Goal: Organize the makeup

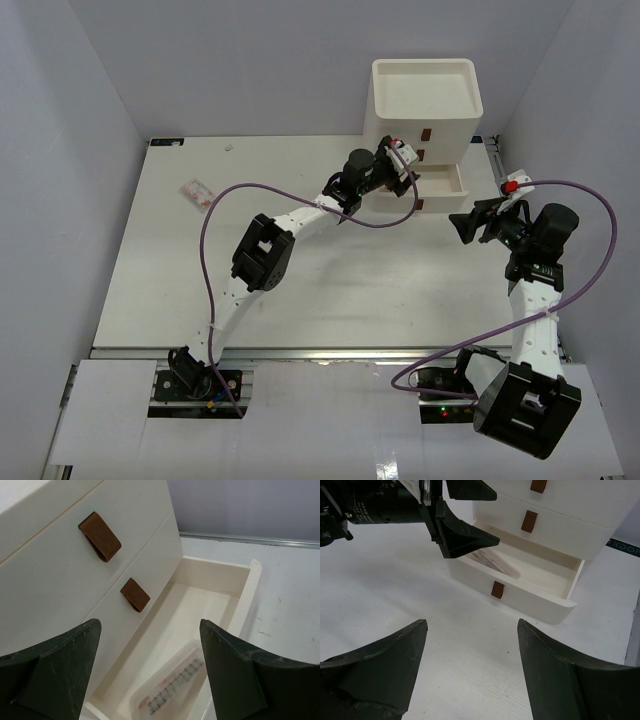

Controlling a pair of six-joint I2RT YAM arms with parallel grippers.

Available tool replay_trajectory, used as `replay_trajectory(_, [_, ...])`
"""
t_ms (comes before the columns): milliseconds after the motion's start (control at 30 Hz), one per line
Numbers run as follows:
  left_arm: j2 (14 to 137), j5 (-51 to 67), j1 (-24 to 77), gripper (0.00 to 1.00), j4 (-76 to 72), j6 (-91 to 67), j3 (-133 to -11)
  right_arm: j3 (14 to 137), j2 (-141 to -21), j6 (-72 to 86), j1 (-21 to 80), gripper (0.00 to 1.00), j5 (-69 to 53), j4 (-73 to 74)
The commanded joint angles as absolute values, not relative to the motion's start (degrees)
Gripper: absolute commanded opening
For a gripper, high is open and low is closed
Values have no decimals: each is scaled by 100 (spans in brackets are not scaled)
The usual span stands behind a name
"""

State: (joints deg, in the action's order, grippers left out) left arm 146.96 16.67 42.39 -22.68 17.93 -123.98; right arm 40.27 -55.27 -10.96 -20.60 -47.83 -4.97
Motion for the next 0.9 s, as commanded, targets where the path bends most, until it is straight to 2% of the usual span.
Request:
replay_trajectory(0, [14386,1619,4245,91,-2322,1770,-12309,3964,-5511,-1072,-2092,79,-4913,-793])
replay_trajectory(200, [13493,1753,4255,83,-2671,1488,-11241,3964,-5535,-1081,-2101,79,-5004,-783])
replay_trajectory(467, [11566,670,3783,84,-2505,-658,-8941,3938,-5511,-1029,-2092,79,-5124,-809])
replay_trajectory(667, [10457,844,2160,82,-1631,-3516,-7458,3954,-5572,-908,-2092,79,-5201,-825])
replay_trajectory(733, [10108,1026,1768,83,-1484,-3888,-6948,3955,-5575,-866,-2092,79,-5194,-817])
replay_trajectory(867, [9532,502,947,90,-931,-3973,-6248,4044,-5720,-786,-2085,79,-5170,-702])
